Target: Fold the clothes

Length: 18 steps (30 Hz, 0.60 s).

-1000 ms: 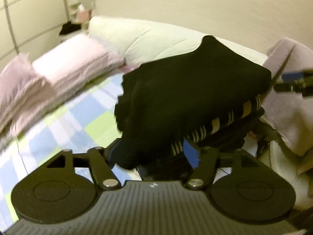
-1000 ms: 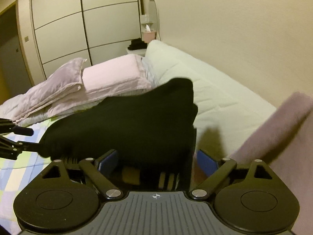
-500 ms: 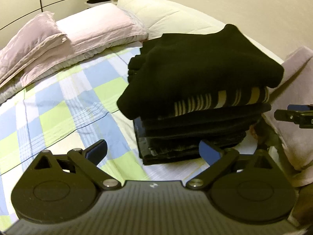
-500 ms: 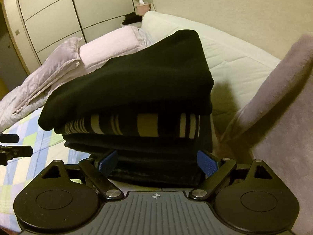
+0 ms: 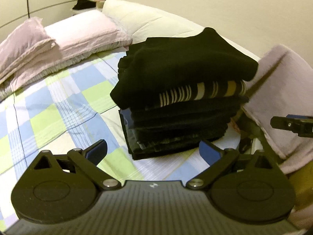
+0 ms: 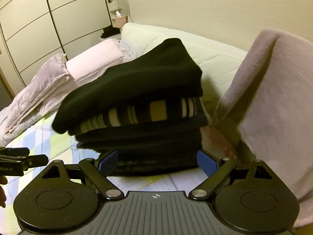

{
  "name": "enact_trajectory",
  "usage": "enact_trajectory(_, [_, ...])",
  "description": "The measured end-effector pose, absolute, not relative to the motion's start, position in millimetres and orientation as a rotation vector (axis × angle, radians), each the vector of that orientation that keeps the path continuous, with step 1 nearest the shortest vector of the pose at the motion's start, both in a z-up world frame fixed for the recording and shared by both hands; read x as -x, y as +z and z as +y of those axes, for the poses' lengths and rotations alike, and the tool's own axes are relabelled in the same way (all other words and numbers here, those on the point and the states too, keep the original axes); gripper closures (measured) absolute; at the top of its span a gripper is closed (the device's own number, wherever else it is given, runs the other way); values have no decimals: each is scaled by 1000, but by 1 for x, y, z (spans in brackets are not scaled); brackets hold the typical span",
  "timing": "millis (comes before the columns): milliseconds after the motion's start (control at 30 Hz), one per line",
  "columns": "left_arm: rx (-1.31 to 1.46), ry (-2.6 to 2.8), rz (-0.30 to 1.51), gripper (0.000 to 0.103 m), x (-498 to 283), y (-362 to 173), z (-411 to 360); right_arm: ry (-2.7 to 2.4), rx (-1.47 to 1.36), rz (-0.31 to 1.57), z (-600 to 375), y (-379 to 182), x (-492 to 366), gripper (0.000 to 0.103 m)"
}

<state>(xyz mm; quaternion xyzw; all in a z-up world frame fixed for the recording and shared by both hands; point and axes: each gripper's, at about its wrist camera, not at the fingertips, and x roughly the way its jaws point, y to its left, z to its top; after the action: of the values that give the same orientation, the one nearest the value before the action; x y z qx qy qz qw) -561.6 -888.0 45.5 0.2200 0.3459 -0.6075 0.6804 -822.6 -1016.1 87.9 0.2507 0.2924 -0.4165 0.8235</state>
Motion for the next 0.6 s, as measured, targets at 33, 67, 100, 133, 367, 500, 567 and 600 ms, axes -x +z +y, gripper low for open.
enact_trajectory(33, [-499, -1372, 775, 5, 561, 46, -883, -892, -531, 621, -1008, 89, 822, 12])
enact_trajectory(67, [-501, -1379, 777, 5, 560, 46, -879, -898, -530, 619, -1001, 90, 822, 12])
enact_trajectory(100, [-505, -1384, 780, 5, 559, 47, -875, -906, -533, 616, -993, 90, 822, 12])
enact_trajectory(133, [-510, -1389, 784, 5, 559, 47, -871, -914, -538, 611, -986, 91, 822, 12])
enact_trajectory(367, [-517, -1421, 797, 5, 564, 53, -850, -949, -533, 612, -947, 92, 819, 12])
enact_trajectory(500, [-549, -1427, 805, 5, 569, 55, -847, -959, -552, 605, -941, 96, 820, 12])
enact_trajectory(567, [-551, -1418, 800, 5, 572, 57, -848, -951, -547, 605, -943, 98, 821, 12])
enact_trajectory(600, [-544, -1414, 797, 5, 573, 58, -849, -949, -544, 605, -945, 98, 821, 12])
